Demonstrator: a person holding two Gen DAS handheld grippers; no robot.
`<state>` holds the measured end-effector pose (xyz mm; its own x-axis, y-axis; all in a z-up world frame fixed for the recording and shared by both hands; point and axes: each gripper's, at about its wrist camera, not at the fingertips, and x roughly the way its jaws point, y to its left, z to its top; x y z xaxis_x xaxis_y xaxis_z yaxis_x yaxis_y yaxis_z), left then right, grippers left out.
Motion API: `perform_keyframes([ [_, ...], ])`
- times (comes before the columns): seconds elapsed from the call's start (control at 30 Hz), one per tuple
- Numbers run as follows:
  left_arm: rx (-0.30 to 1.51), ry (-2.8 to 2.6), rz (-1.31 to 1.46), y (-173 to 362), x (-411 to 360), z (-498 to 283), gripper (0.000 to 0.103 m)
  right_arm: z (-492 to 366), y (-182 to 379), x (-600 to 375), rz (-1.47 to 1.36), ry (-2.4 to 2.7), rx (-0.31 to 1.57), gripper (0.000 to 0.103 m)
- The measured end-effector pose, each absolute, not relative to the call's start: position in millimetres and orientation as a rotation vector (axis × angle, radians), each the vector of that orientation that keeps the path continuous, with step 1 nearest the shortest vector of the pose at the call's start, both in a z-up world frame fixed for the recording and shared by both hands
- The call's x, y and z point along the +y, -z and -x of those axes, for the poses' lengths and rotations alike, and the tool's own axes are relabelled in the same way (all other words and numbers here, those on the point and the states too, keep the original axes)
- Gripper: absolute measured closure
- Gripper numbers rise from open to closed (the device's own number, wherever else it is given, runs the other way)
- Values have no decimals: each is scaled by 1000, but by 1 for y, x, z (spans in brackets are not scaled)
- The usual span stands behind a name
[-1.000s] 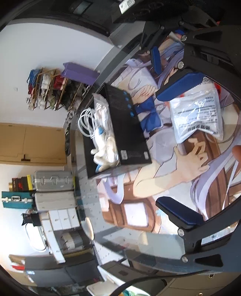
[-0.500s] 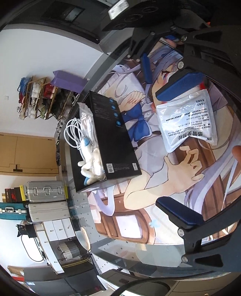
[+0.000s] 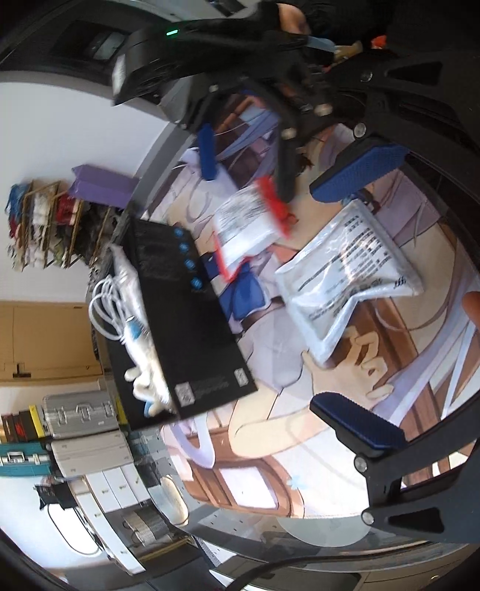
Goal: Organize soft objects
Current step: 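Move the left gripper toward the white printed packet while the right gripper approaches the red-edged packet, then grasp the white printed packet with the left gripper while the right gripper grasps the red-edged packet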
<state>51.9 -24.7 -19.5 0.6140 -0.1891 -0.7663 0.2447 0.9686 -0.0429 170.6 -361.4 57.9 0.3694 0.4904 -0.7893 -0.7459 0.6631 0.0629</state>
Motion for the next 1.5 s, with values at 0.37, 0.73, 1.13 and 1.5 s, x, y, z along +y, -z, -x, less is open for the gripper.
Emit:
perform_keyframes([
  [0.37, 925, 243, -89, 34, -28, -54, 0, -168, -66, -359, 305, -851, 877, 1],
  [0.73, 926, 210, -81, 35, -20, -52, 0, -175, -71, -336, 302, -822, 886, 1],
  [1.13, 917, 122, -49, 34, 9, -50, 0, -181, -66, -335, 305, -766, 922, 1],
  [1.5, 885, 123, -50, 30, -1, -50, 0, -188, -67, -354, 281, -747, 921, 1],
])
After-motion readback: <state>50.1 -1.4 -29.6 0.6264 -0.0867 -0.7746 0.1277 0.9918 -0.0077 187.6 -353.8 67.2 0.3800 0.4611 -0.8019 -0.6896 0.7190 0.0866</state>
